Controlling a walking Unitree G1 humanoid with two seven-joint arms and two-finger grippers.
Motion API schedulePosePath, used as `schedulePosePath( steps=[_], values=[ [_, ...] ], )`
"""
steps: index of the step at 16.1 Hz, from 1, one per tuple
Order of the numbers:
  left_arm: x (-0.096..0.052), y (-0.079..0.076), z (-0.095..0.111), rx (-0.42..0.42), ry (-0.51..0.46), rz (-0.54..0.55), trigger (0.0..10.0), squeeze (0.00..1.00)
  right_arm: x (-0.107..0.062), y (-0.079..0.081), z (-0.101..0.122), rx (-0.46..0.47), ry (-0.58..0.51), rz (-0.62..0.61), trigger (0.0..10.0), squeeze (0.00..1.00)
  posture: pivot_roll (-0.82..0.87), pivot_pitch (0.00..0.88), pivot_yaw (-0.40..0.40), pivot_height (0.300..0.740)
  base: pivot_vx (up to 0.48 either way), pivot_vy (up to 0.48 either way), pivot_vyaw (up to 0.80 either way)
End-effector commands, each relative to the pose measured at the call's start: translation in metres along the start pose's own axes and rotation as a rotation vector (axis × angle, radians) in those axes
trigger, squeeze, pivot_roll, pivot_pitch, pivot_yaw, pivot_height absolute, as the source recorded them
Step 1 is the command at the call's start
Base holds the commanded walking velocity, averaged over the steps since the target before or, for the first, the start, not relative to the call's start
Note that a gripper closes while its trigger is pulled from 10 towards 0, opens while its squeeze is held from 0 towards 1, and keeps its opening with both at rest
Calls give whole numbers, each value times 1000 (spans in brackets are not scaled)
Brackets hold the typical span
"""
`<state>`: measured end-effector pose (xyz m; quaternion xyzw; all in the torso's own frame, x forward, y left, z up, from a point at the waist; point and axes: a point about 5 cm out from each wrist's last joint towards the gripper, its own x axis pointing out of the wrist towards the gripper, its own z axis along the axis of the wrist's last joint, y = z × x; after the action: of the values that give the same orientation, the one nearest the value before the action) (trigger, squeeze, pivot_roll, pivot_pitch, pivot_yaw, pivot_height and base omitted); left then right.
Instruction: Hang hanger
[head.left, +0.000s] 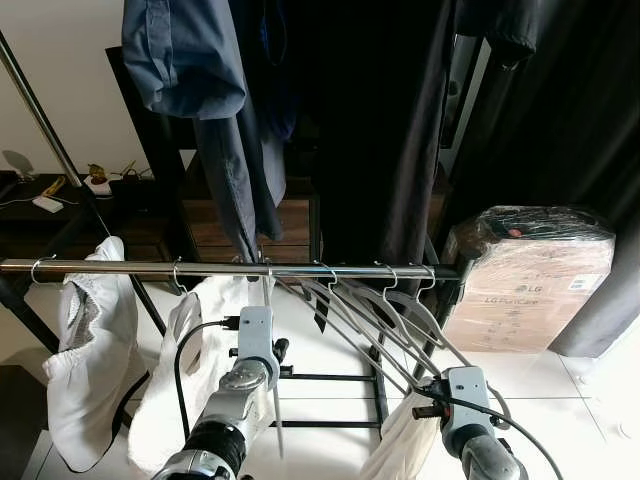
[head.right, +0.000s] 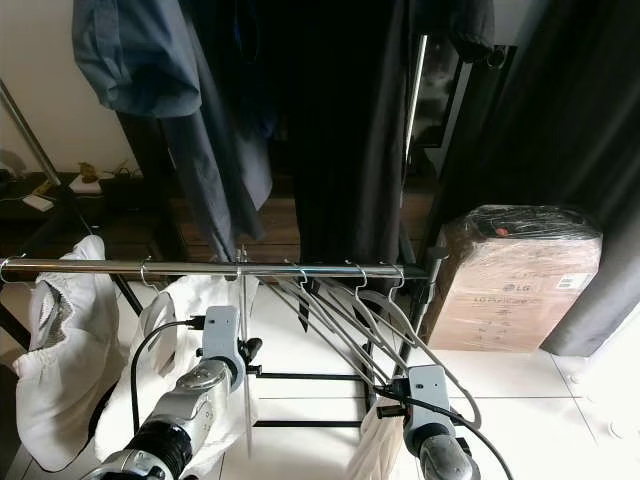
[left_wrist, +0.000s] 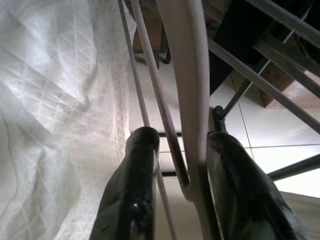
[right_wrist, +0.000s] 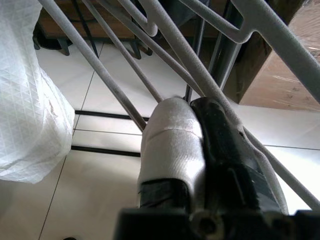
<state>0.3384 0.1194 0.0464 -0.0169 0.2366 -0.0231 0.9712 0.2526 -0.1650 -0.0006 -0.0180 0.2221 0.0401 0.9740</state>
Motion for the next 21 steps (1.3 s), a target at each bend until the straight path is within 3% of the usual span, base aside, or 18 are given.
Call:
schedulePosePath(
  steps=[1,11,21],
  values=[
    [1,0,3,25,-9,9,0,0,1,0,7,-5,-24,1,10000,0,-66,28,-28,740,0,0,0],
    [0,3,6,110,-38,17,0,0,3,-1,9,-2,-27,1,10000,0,-62,17,-30,740,0,0,0],
    [0,3,6,110,-38,17,0,0,3,-1,9,-2,-27,1,10000,0,-62,17,-30,740,0,0,0]
  ],
)
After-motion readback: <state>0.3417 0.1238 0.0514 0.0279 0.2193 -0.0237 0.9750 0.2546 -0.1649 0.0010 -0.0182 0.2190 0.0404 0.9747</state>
